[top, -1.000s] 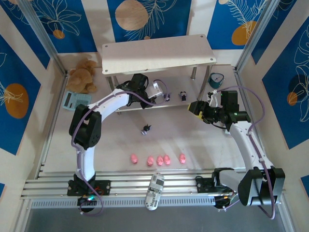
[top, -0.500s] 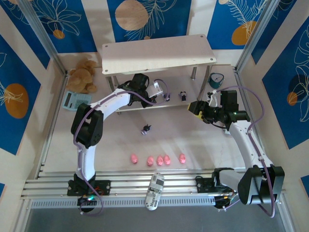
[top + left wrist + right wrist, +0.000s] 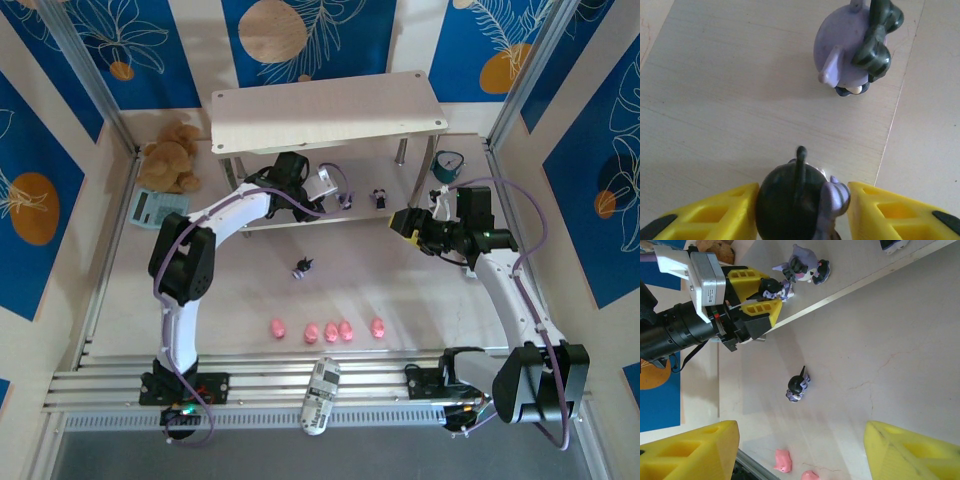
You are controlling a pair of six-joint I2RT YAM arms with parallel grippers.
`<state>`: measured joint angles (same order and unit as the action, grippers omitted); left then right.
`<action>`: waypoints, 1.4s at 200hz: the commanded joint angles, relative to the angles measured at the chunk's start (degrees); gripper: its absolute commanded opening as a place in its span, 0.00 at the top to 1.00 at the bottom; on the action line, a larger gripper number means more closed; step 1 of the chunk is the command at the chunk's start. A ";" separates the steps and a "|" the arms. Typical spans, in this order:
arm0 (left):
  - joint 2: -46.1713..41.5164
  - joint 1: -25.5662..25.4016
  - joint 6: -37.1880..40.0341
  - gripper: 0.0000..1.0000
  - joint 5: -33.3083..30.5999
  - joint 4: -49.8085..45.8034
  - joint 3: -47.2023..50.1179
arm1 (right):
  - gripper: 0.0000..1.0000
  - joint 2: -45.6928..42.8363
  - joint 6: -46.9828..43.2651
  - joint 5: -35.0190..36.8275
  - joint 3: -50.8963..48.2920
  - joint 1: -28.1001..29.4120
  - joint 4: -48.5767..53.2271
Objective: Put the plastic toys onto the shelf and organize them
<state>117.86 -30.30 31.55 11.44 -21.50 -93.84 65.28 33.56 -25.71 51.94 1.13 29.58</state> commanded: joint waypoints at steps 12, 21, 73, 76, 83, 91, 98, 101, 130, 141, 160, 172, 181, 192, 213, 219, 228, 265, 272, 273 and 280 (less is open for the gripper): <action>1.32 1.13 0.00 0.46 -0.28 -0.96 -1.41 | 0.33 0.56 0.42 -1.01 -0.04 0.02 0.16; 1.34 1.13 0.00 0.45 -0.36 -1.00 -1.40 | 0.33 0.55 0.47 -1.07 0.00 0.01 0.12; 1.06 1.21 -0.15 0.43 -0.85 -0.69 -1.11 | 0.33 0.55 0.29 -1.00 0.18 0.10 0.22; 1.12 1.21 -0.17 0.42 -0.89 -0.61 -1.13 | 0.33 0.55 0.34 -1.00 0.18 0.11 0.28; 1.07 1.26 -0.15 0.42 -0.90 -0.63 -1.10 | 0.32 0.55 0.31 -1.02 0.18 0.11 0.22; 1.05 1.21 -0.11 0.41 -0.97 -0.61 -1.08 | 0.33 0.55 0.39 -0.96 0.09 0.09 0.29; 1.13 1.22 -0.19 0.40 -1.14 -0.56 -0.99 | 0.32 0.55 0.32 -1.01 0.09 0.09 0.21; 1.06 1.21 -0.11 0.39 -1.16 -0.50 -0.99 | 0.33 0.55 0.36 -1.00 0.01 0.11 0.26; 0.79 1.37 -0.35 0.00 -1.68 0.46 -0.23 | 0.33 0.47 0.36 -0.92 -0.09 0.08 0.26; 0.62 1.53 -0.35 0.00 -0.96 0.41 -0.04 | 0.33 0.48 0.37 -0.92 -0.09 0.03 0.32; 0.48 1.87 -0.87 0.00 -0.64 0.84 0.07 | 0.33 0.51 0.41 -0.95 -0.16 0.08 0.25; 0.21 2.00 -1.20 0.00 -0.78 1.62 0.67 | 0.32 0.47 0.46 -0.94 -0.22 0.09 0.22; -0.09 2.07 -1.29 0.00 -1.06 2.14 1.17 | 0.32 0.39 0.39 -0.83 -0.26 0.10 0.32; -0.59 2.19 -1.38 0.00 -1.65 2.63 1.75 | 0.33 0.38 0.37 -0.83 -0.33 0.05 0.30; -2.47 2.31 -1.58 0.00 -2.90 4.06 4.05 | 0.32 0.38 0.37 -0.77 -0.35 0.03 0.30; -3.30 2.35 -1.66 0.00 -3.13 4.48 5.00 | 0.33 0.38 0.38 -0.76 -0.35 -0.02 0.30; -4.50 2.43 -1.82 0.00 -3.44 5.26 6.56 | 0.33 0.39 0.45 -0.77 -0.35 0.01 0.30; -12.37 2.37 -3.71 0.00 -4.91 9.79 15.58 | 0.33 0.26 0.76 -0.91 -0.65 0.10 -0.06; -14.38 2.27 -4.39 0.00 -5.67 11.15 17.76 | 0.33 0.20 0.80 -0.98 -0.78 0.24 -0.06; -14.66 2.27 -4.48 0.00 -5.70 11.23 18.01 | 0.33 0.20 0.85 -0.95 -0.79 0.21 -0.05; -16.72 2.19 -5.27 0.00 -6.56 11.85 19.99 | 0.32 0.12 0.96 -0.95 -0.85 0.24 -0.07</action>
<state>108.44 -28.75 28.93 7.38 -13.78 -78.85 65.82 33.71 -25.71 51.94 1.13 29.56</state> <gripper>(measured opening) 0.998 0.675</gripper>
